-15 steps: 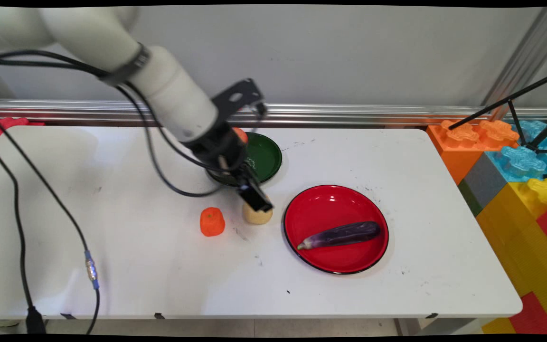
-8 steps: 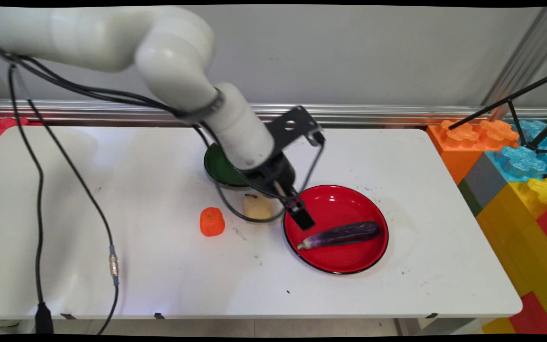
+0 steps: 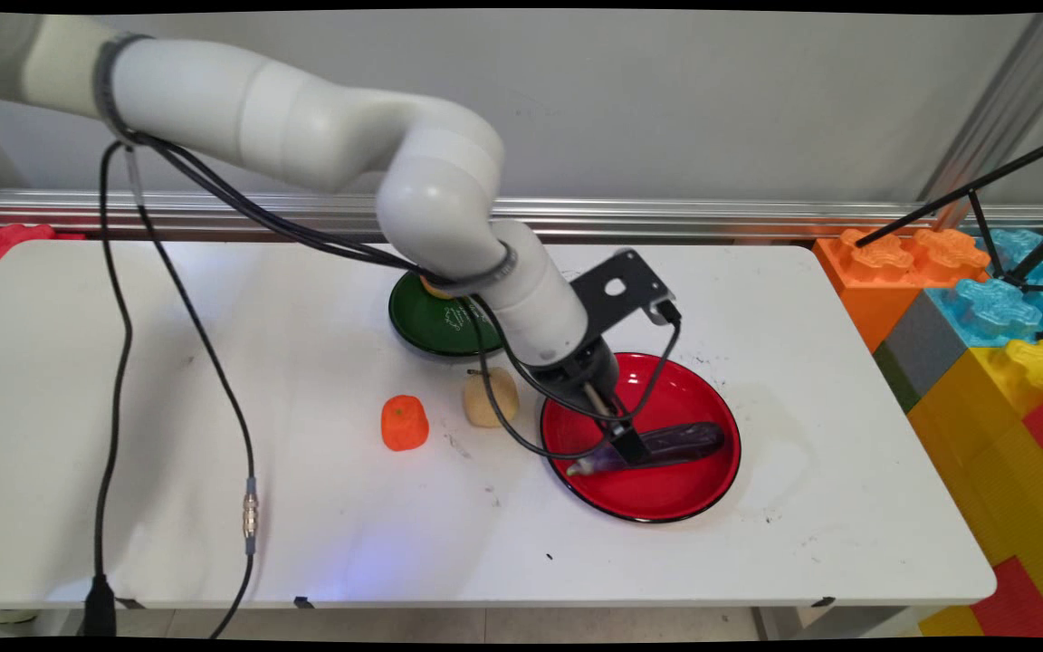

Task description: Pick up the eggplant from the red plate, then place the picked object on the table

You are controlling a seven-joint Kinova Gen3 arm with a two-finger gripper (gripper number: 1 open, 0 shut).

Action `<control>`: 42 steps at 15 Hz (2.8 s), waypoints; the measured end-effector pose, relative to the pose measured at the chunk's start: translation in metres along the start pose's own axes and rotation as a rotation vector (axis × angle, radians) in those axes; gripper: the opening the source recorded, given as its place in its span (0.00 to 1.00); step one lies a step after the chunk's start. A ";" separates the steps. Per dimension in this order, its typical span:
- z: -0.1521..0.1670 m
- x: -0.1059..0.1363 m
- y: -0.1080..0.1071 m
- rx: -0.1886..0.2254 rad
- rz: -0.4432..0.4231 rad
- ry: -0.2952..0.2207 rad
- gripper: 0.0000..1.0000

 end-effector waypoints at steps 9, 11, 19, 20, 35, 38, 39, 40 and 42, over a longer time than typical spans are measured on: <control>0.037 0.004 0.001 0.003 0.014 0.004 1.00; 0.043 0.004 0.001 0.003 0.017 0.006 1.00; 0.057 0.004 0.003 -0.005 0.038 0.009 0.00; 0.057 0.003 0.003 -0.006 0.040 0.009 0.00; 0.002 0.015 0.005 -0.047 0.050 0.066 0.00; -0.026 0.014 0.003 -0.059 0.055 0.082 0.00; -0.037 0.013 0.002 -0.065 0.058 0.089 0.00; -0.049 0.011 0.000 -0.072 0.059 0.096 0.00; -0.065 0.007 -0.002 -0.079 0.056 0.107 0.00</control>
